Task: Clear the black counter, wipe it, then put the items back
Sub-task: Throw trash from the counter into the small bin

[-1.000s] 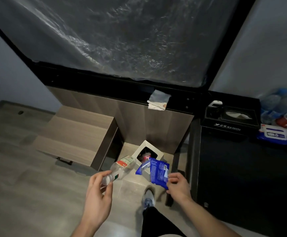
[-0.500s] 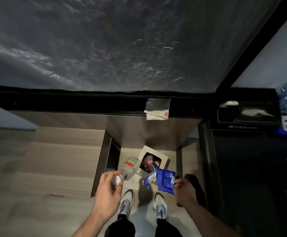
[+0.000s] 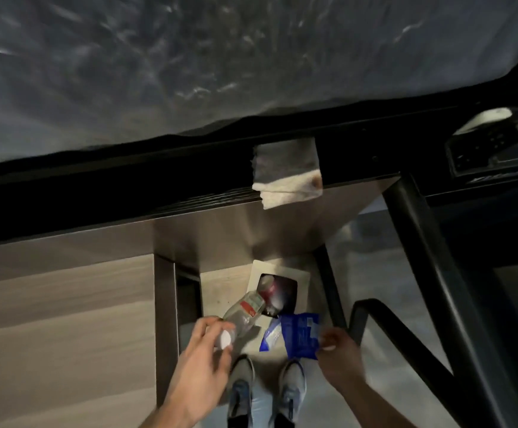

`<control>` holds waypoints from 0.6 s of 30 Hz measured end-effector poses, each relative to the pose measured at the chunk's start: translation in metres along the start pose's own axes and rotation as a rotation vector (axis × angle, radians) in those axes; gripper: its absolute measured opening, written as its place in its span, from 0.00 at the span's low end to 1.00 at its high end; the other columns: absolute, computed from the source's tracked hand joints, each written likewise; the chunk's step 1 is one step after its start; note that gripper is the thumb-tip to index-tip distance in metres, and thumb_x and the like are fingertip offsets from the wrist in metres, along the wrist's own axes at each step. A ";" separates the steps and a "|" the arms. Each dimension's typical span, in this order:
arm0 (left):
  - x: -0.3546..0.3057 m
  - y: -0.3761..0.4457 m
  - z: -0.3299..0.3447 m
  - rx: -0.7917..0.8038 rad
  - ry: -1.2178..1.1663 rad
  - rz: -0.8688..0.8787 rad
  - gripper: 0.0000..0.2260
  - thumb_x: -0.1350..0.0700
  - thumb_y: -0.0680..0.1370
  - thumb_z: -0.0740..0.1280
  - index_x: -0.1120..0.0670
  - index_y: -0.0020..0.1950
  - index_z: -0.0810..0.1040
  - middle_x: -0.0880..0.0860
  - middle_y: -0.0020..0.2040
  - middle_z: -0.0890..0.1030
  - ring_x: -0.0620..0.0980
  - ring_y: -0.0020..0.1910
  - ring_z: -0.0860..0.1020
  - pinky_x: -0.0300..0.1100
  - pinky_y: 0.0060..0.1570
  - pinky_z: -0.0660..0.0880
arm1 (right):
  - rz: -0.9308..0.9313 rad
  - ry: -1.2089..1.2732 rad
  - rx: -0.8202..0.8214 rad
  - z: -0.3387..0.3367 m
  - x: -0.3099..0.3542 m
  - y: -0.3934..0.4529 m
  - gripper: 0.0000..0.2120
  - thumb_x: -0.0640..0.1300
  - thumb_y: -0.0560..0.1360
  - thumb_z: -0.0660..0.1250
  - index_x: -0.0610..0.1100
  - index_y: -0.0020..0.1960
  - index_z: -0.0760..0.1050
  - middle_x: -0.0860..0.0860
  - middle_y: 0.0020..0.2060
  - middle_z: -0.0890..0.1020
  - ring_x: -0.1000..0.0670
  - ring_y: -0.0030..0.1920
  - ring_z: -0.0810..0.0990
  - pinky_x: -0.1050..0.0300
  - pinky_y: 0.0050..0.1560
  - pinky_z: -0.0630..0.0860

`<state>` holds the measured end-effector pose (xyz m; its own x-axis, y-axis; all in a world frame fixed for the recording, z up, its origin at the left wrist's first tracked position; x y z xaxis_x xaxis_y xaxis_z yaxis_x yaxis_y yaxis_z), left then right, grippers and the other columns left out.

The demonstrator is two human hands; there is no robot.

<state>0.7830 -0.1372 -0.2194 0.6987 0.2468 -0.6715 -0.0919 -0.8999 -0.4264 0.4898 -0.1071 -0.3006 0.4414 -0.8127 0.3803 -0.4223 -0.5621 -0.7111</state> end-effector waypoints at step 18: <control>0.077 0.063 0.082 0.019 -0.095 0.014 0.16 0.62 0.79 0.71 0.42 0.58 0.79 0.38 0.63 0.71 0.37 0.56 0.79 0.28 0.50 0.76 | -0.040 -0.035 0.047 0.121 -0.005 0.151 0.18 0.37 0.73 0.73 0.43 0.62 0.78 0.45 0.59 0.82 0.43 0.59 0.81 0.53 0.55 0.77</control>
<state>0.7723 -0.1453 -0.3476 0.6272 0.2682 -0.7312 -0.1150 -0.8966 -0.4275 0.5196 -0.1694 -0.4817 0.4850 -0.7834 0.3887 -0.3663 -0.5856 -0.7231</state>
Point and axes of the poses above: each hand's wrist, its own y-axis towards the middle knuckle, its own z-axis out of the palm, x = y × z, the point moved 4 cm from there along y, towards the middle knuckle
